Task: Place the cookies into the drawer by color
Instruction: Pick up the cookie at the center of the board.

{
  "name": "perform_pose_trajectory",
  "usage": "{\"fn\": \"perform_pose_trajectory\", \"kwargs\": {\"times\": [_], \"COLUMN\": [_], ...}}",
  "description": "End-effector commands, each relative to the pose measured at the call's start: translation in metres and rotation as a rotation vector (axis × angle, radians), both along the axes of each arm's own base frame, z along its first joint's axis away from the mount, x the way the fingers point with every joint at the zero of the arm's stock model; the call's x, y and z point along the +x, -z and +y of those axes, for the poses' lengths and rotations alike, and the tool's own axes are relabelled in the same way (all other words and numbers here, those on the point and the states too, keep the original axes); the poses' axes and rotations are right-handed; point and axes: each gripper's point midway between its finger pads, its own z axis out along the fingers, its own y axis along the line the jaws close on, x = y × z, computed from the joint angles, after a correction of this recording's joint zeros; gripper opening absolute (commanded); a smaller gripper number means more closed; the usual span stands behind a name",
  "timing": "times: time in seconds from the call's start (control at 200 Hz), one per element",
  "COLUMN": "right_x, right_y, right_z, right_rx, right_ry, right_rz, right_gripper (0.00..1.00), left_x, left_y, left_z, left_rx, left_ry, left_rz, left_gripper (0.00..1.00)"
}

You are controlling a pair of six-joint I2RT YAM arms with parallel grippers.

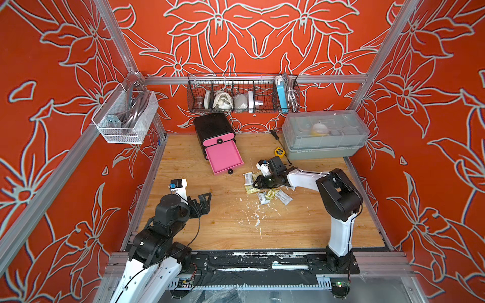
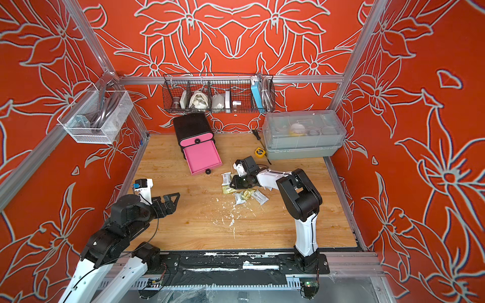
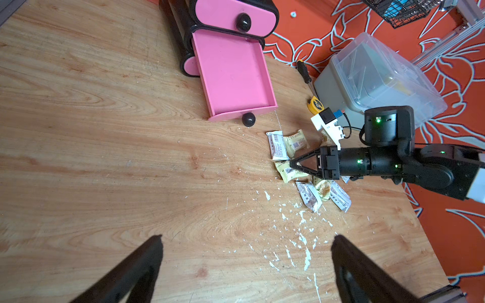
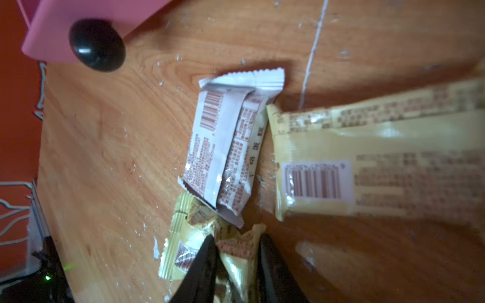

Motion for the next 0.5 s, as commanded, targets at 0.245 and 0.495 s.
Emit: {"fn": "perform_pose_trajectory", "kwargs": {"times": [0.245, 0.495], "right_x": [-0.02, -0.02], "right_y": [0.015, -0.01], "right_z": [-0.002, 0.004], "right_rx": [-0.009, 0.051], "right_ry": [0.004, 0.011], "right_rz": [0.075, 0.047], "right_gripper": [0.18, 0.0], "left_x": [0.002, 0.002], "left_y": [-0.001, -0.001], "left_z": [0.002, 0.002], "left_rx": [0.008, 0.009], "left_ry": [-0.006, -0.008], "left_rz": [-0.023, -0.022], "left_gripper": [0.99, 0.99]}}
